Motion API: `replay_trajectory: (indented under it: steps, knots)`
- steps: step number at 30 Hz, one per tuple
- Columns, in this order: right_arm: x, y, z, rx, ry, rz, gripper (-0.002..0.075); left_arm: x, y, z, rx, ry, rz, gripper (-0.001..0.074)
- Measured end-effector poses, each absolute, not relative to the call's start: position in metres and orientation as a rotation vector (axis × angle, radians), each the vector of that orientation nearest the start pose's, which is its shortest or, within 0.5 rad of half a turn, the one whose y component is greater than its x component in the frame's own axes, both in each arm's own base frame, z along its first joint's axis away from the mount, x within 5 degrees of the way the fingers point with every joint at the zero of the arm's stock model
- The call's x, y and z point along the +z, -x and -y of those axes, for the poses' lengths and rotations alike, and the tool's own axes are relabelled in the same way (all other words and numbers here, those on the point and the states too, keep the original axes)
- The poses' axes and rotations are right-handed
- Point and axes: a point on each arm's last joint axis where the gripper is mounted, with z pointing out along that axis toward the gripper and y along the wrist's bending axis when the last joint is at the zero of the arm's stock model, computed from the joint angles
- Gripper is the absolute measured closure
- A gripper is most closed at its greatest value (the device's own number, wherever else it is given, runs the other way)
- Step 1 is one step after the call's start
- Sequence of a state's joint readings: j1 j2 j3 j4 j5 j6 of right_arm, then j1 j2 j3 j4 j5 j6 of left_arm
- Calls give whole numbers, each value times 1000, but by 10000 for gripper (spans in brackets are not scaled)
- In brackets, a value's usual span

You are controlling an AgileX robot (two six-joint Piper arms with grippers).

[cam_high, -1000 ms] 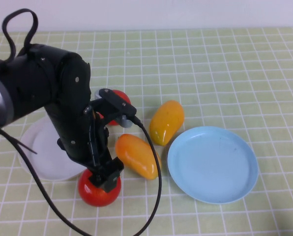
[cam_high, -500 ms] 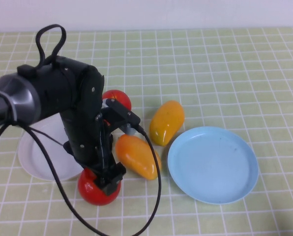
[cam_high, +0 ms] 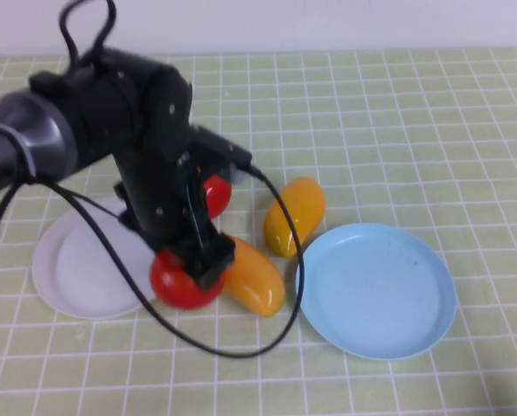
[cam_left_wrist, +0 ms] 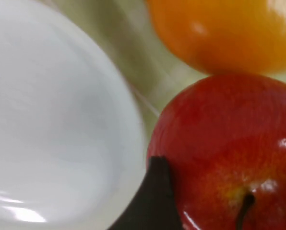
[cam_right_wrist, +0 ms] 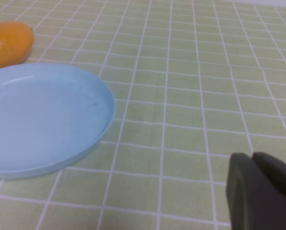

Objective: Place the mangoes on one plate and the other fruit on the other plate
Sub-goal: Put one type of fruit in the left plate

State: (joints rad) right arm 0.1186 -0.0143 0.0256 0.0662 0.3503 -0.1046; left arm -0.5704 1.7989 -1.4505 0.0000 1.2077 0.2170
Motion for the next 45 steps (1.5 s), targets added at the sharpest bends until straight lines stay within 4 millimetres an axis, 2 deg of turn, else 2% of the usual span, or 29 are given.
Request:
replay_trajectory:
  steps: [3, 6, 11, 18, 22, 29, 33, 45]
  knots:
    - [174, -52, -8, 74, 164, -1838, 742, 273, -309, 189, 63, -1106, -2751, 153]
    - [174, -52, -8, 74, 164, -1838, 742, 277, -318, 174, 116, -1003, -2776, 153]
    - [174, -52, -8, 74, 164, -1838, 742, 267, -342, 130, 127, -790, -2880, 153]
    - [174, -52, -8, 74, 164, -1838, 741, 245, -365, 76, -6, -488, -3019, 153]
    - [174, -52, -8, 74, 164, -1838, 741, 238, -369, 68, -19, -457, -3045, 140]
    - [174, -52, -8, 74, 164, -1838, 742, 238, -369, 70, -44, -520, -3033, 90]
    - [174, -52, -8, 74, 164, -1838, 742, 246, -367, 70, -47, -519, -3012, 86]
    - [174, -52, -8, 74, 164, -1838, 742, 268, -363, 68, -55, -287, -2985, 86]
